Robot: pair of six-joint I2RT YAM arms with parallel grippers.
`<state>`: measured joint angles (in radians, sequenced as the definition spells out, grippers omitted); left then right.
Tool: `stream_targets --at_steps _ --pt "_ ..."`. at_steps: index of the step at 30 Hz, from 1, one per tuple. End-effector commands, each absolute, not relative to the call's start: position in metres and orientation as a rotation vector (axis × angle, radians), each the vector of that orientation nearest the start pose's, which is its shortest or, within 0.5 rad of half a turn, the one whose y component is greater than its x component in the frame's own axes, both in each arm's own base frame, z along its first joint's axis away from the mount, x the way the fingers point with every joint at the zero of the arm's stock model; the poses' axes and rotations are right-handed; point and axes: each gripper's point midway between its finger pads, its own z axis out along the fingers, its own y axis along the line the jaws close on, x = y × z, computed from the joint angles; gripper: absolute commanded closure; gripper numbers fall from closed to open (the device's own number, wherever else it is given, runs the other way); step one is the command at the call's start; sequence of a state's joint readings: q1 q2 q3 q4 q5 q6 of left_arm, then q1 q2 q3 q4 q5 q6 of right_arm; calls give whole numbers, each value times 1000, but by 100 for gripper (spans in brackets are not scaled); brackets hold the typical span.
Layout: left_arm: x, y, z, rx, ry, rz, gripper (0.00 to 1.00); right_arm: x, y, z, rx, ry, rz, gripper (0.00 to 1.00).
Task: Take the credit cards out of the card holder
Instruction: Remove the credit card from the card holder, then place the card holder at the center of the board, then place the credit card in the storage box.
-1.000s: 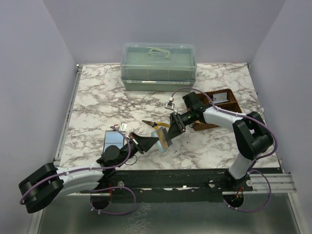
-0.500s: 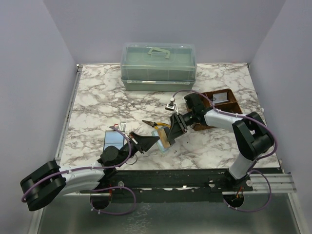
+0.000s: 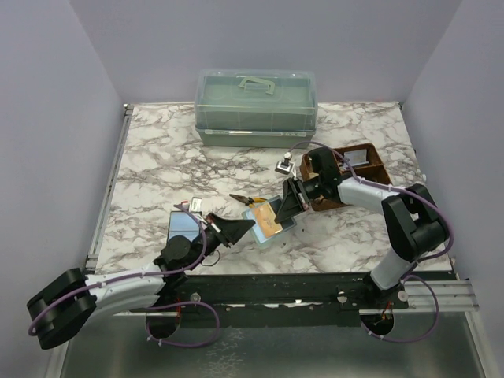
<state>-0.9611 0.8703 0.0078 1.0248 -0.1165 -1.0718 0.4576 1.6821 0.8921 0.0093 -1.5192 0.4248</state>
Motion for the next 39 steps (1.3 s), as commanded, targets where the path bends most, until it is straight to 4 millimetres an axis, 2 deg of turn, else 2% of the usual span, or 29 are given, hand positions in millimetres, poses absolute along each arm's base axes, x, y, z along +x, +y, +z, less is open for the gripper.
stream_targets --at_steps 1,7,13,16,25,28,33,36,39 --pt "158 -248 167 -204 1656 -1503 100 195 274 172 -837 2095 2100 100" --pt "157 -237 166 -223 1662 -1476 100 202 275 160 -821 2148 2029 100" --pt "157 -232 139 -273 1759 -1419 100 204 273 165 -881 2117 1925 100" --pt "158 -233 133 -293 1789 -1409 100 209 272 165 -923 2104 1832 100" --pt "154 -237 131 -317 1814 -1456 100 237 245 170 -1004 2052 1501 100" --pt "153 -238 123 -331 1849 -1451 100 257 225 172 -934 2077 1422 100" --pt "157 -236 99 -381 1939 -1377 100 301 169 166 -750 2169 1210 100" --pt "158 -233 82 -404 1998 -1320 100 324 135 158 -706 2240 1029 100" --pt "158 -228 69 -401 2047 -1261 100 343 115 153 -728 2295 857 100"
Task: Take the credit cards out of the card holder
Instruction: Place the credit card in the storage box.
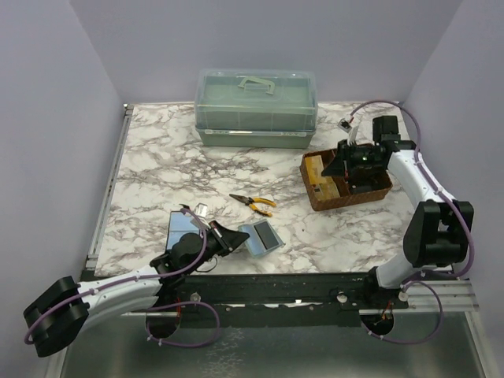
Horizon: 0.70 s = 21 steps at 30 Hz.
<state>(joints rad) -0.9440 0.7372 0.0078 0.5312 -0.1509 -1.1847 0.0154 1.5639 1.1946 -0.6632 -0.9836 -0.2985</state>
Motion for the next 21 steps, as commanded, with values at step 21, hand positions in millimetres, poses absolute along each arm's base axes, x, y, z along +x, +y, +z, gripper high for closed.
stream_targets --at_steps 21 --pt "152 -203 26 -483 2235 -1013 100 365 83 92 -679 2568 681 97"
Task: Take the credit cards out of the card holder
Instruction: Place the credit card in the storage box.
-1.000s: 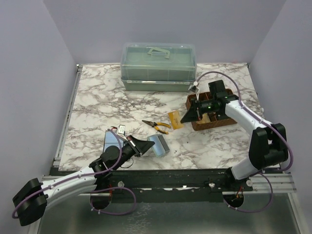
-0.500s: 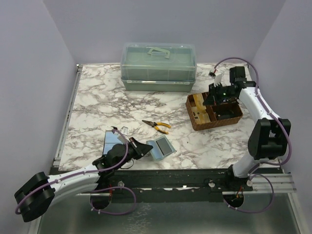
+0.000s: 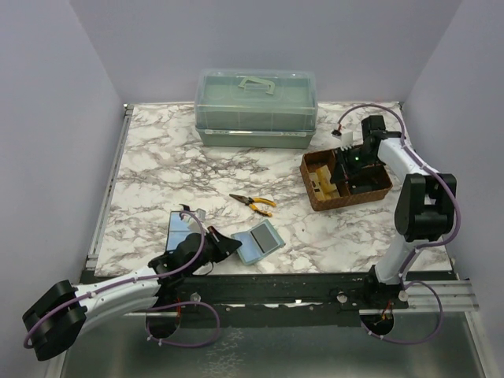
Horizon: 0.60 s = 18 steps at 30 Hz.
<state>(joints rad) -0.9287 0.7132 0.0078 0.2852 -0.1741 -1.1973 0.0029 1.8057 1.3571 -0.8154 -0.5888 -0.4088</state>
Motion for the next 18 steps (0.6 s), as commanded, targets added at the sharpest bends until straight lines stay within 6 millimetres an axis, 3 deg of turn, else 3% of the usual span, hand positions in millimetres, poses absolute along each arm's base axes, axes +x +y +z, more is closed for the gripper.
stream_targets --at_steps 1,6,10,15,18 --pt "151 -199 20 -499 2256 -979 100 366 82 91 -678 2572 676 95" --pt "153 -190 19 -583 2300 -887 100 373 77 87 -660 2585 625 78" --pt "150 -182 14 -635 2361 -784 90 383 69 95 -640 2561 534 68" --pt "153 -185 19 -644 2390 -741 77 389 70 128 -647 2471 506 65" --pt "157 -183 24 -646 2392 -692 71 378 91 158 -701 2348 636 62"
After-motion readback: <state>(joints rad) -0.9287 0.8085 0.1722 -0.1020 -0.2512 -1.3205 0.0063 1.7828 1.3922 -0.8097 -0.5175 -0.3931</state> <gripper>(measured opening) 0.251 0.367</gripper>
